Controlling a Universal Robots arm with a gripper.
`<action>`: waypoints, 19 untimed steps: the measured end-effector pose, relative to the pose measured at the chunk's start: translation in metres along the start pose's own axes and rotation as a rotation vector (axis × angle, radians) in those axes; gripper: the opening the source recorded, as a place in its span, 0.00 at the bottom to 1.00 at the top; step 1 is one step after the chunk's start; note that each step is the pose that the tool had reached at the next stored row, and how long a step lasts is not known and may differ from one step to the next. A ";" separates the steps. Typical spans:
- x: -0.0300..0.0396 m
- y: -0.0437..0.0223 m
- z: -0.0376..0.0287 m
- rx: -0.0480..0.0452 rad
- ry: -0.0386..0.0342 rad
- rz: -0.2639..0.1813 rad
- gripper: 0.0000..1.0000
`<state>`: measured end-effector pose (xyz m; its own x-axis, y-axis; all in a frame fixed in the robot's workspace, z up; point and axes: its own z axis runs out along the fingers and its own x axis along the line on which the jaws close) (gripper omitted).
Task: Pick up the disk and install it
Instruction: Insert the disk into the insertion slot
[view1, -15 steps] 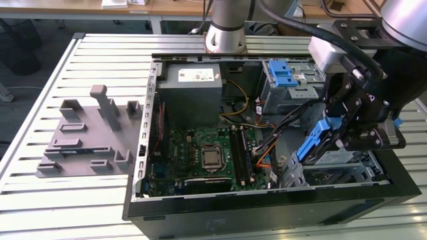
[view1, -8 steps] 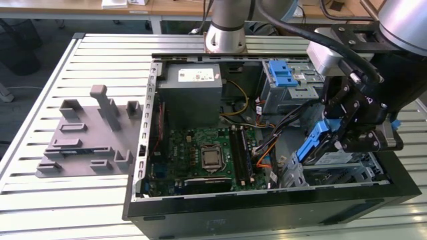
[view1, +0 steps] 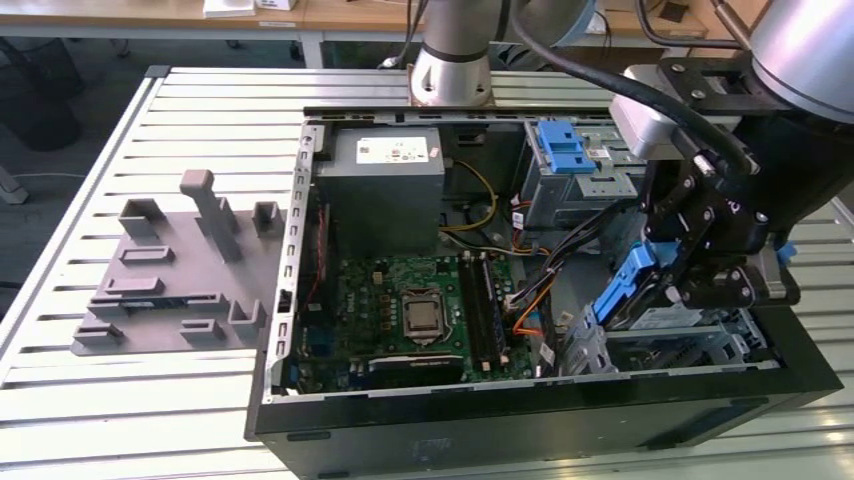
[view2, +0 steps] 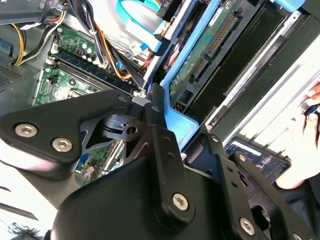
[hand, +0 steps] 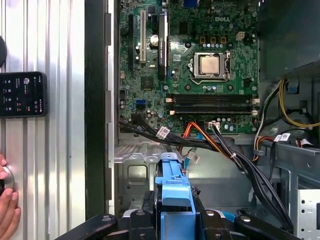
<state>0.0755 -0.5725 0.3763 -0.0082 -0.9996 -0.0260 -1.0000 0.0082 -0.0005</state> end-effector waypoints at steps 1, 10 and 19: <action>0.0000 0.0000 0.0007 0.0000 0.0000 0.000 0.36; 0.0002 0.0000 0.0066 0.0000 0.0000 0.000 0.36; 0.0003 0.0000 0.0130 0.0000 0.0000 0.000 0.36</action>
<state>0.0755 -0.5725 0.3632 -0.0082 -0.9996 -0.0260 -1.0000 0.0082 -0.0005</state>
